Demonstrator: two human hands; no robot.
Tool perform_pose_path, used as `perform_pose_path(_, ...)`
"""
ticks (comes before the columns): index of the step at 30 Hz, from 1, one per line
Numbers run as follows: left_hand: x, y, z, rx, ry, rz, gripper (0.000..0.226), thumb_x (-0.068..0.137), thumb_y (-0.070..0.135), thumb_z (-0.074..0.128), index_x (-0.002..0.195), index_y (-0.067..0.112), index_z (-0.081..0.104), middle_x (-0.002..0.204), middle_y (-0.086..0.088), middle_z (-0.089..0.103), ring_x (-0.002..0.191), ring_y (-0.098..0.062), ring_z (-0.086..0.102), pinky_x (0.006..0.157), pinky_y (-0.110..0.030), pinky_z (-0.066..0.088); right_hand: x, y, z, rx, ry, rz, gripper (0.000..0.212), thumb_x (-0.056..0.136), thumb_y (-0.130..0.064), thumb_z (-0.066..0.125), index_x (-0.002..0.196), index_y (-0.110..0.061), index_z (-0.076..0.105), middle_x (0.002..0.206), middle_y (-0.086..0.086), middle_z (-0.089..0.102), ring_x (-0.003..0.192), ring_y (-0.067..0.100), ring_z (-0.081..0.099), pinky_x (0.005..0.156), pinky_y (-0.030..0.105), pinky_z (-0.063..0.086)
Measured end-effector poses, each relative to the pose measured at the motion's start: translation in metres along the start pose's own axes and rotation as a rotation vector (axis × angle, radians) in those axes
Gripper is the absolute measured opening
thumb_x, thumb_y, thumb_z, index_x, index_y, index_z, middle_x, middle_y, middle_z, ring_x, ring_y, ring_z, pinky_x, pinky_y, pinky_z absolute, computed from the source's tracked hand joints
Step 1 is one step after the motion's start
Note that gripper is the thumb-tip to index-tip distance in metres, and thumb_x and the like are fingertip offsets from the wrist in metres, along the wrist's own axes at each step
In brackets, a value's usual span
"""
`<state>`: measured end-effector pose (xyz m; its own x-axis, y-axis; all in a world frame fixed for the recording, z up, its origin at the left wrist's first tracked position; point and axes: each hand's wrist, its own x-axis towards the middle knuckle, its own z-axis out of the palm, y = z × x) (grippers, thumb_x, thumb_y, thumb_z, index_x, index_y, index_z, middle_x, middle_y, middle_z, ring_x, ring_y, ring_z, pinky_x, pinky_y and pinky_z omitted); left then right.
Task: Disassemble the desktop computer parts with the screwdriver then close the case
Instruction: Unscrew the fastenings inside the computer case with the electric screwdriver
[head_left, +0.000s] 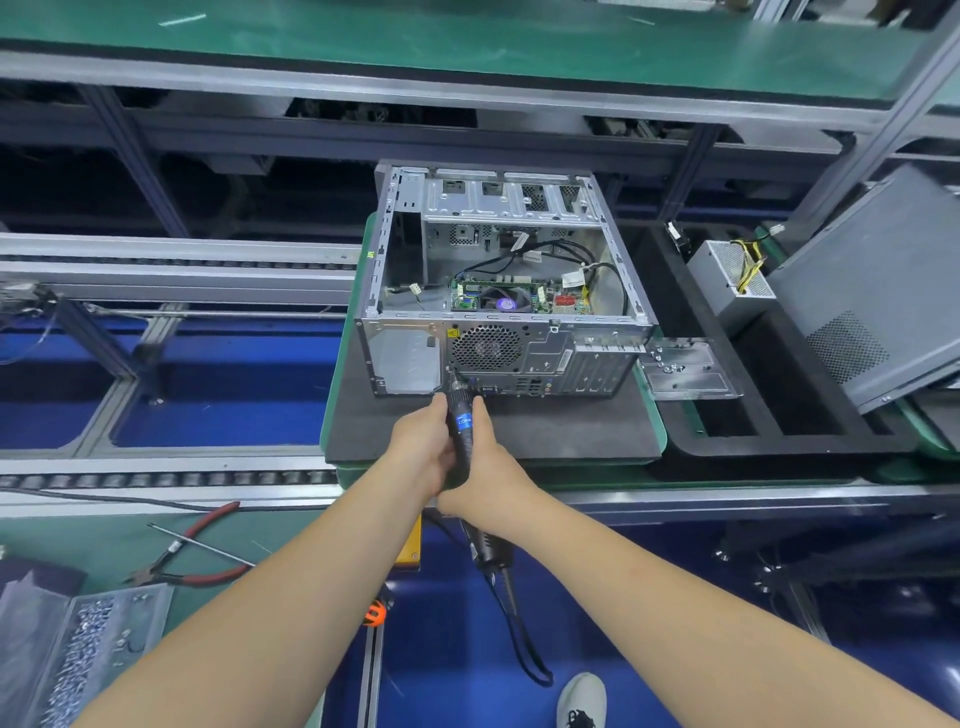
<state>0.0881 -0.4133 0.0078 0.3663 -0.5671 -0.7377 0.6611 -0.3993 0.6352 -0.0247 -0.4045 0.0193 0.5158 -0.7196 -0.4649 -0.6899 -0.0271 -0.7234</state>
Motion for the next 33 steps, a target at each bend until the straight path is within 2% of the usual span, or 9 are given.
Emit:
perform_pose_path(3, -0.004, 0.0, -0.001, -0.005, 0.0, 0.016, 0.035, 0.103, 0.036, 0.057, 0.113, 0.005, 0.069, 0.098, -0.017, 0.077, 0.086, -0.032, 0.076, 0.081, -0.046, 0.062, -0.004, -0.002, -0.005, -0.002, -0.042, 0.01, 0.14, 0.071, -0.022, 0.081, 0.157, -0.043, -0.028, 0.125, -0.002, 0.061, 0.097, 0.014, 0.065, 0.067, 0.025, 0.05)
perform_pose_path(6, -0.014, 0.001, -0.002, 0.008, -0.02, 0.041, 0.034, 0.105, 0.034, 0.055, 0.113, 0.006, 0.069, 0.097, -0.014, 0.076, 0.072, -0.028, 0.073, 0.062, -0.036, 0.061, -0.008, -0.003, -0.01, -0.028, -0.04, 0.009, 0.126, 0.08, -0.023, 0.073, 0.16, -0.036, -0.024, 0.122, -0.006, 0.062, 0.093, 0.012, 0.065, 0.071, 0.027, 0.05)
perform_pose_path(11, -0.034, 0.01, -0.017, 0.101, -0.052, 0.134, 0.033, 0.105, 0.034, 0.048, 0.113, 0.011, 0.07, 0.11, -0.013, 0.076, 0.08, -0.026, 0.072, 0.065, -0.036, 0.062, -0.008, -0.016, -0.016, -0.113, -0.006, -0.02, 0.079, 0.09, -0.018, 0.062, 0.155, -0.027, 0.017, 0.099, -0.003, 0.063, 0.084, 0.014, 0.062, 0.07, 0.03, 0.051)
perform_pose_path(16, -0.055, 0.029, -0.051, 0.173, -0.093, 0.218, 0.029, 0.099, 0.041, 0.061, 0.109, 0.015, 0.07, 0.102, -0.009, 0.077, 0.085, -0.023, 0.076, 0.063, -0.036, 0.061, -0.007, -0.043, -0.014, -0.252, -0.063, -0.117, 0.082, 0.089, -0.02, 0.065, 0.155, -0.031, 0.016, 0.092, -0.009, 0.058, 0.079, 0.011, 0.059, 0.06, 0.029, 0.042)
perform_pose_path(20, -0.064, 0.032, -0.079, 0.156, -0.127, 0.321, 0.027, 0.096, 0.028, 0.07, 0.113, 0.007, 0.07, 0.107, -0.018, 0.075, 0.09, -0.026, 0.076, 0.065, -0.037, 0.062, -0.008, -0.058, -0.006, -0.359, -0.115, -0.218, 0.085, 0.089, -0.021, 0.066, 0.155, -0.034, 0.014, 0.089, -0.009, 0.058, 0.075, 0.011, 0.06, 0.055, 0.028, 0.04)
perform_pose_path(23, -0.067, 0.023, -0.095, 0.055, -0.048, 0.371, 0.024, 0.095, 0.029, 0.072, 0.107, 0.008, 0.071, 0.102, -0.017, 0.075, 0.09, -0.028, 0.075, 0.073, -0.043, 0.063, -0.003, -0.067, 0.001, -0.399, -0.177, -0.255, 0.08, 0.088, -0.025, 0.066, 0.154, -0.031, 0.022, 0.099, -0.005, 0.063, 0.082, 0.015, 0.064, 0.061, 0.029, 0.044)
perform_pose_path(26, -0.075, 0.015, -0.111, -0.013, 0.078, 0.401, 0.021, 0.094, 0.032, 0.072, 0.1, 0.012, 0.07, 0.095, -0.011, 0.076, 0.078, -0.02, 0.075, 0.061, -0.032, 0.059, 0.006, -0.079, 0.011, -0.499, -0.232, -0.324, 0.059, 0.089, -0.037, 0.066, 0.14, -0.025, 0.04, 0.11, -0.002, 0.064, 0.093, 0.018, 0.063, 0.066, 0.03, 0.043)
perform_pose_path(30, -0.095, 0.0, -0.132, -0.134, 0.233, 0.402, 0.025, 0.094, 0.03, 0.072, 0.109, 0.011, 0.068, 0.1, -0.01, 0.075, 0.084, -0.024, 0.075, 0.078, -0.046, 0.064, 0.014, -0.087, 0.029, -0.617, -0.309, -0.46, 0.029, 0.089, -0.045, 0.064, 0.108, -0.029, 0.049, 0.091, -0.012, 0.059, 0.076, 0.002, 0.055, 0.057, 0.026, 0.037)
perform_pose_path(33, -0.116, -0.033, -0.143, -0.252, 0.38, 0.374, 0.029, 0.097, 0.025, 0.069, 0.118, 0.007, 0.064, 0.104, -0.01, 0.074, 0.082, -0.025, 0.072, 0.079, -0.047, 0.063, 0.007, -0.081, 0.053, -0.716, -0.432, -0.543, 0.023, 0.086, -0.045, 0.065, 0.094, -0.029, 0.05, 0.087, -0.01, 0.059, 0.077, 0.011, 0.058, 0.056, 0.03, 0.037)
